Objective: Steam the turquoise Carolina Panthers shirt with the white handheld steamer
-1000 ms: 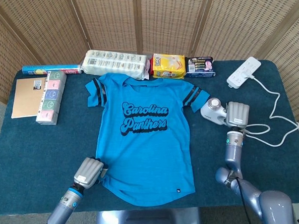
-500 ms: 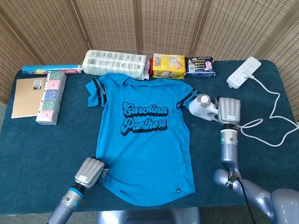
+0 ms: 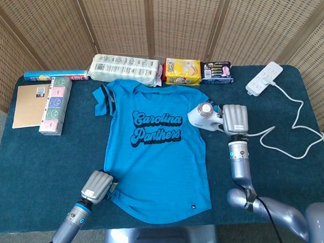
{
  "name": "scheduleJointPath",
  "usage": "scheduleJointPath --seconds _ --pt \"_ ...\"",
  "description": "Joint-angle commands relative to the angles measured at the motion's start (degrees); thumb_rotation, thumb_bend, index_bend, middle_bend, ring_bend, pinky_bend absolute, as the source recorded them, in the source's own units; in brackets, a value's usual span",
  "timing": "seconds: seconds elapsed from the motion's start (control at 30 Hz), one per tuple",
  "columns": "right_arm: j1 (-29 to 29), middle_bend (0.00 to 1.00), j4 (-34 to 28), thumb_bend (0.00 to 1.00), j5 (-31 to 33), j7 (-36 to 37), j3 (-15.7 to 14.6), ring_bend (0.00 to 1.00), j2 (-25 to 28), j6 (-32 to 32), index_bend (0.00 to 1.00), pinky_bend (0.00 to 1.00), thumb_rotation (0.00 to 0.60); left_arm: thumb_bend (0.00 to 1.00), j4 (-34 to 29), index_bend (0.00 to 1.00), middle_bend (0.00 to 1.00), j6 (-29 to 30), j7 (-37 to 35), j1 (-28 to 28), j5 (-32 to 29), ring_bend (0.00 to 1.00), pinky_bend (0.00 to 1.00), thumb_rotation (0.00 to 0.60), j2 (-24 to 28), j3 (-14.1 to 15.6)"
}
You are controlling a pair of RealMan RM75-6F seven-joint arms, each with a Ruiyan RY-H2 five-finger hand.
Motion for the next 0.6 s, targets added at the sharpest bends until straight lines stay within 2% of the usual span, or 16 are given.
scheduleJointPath --seconds 0.03,0.3,0.6 --pt "0.54 0.76 -3.96 0.40 1.31 -2.32 0.66 0.82 1.34 0.14 0.77 0.83 0.600 0.33 0.10 0.76 0.69 -0.09 -0.08 -0.11 0.10 0.56 0.50 0.600 -0.07 0.02" --pt "3.20 0.76 -9.08 0.40 3.31 -4.83 0.55 0.82 0.25 -1.47 0.77 0.82 0.600 0.33 0.02 0.76 0.69 -0.16 0.03 -0.24 0.00 0.56 0.50 0.600 -0.16 0.04" --pt "6.67 0.76 -7.23 0.40 5.29 -6.40 -0.32 0.82 -4.12 -2.84 0.77 0.82 0.600 0.33 0.20 0.76 0.69 -0.40 0.09 -0.28 -0.31 0.56 0.50 0.600 -0.28 0.20"
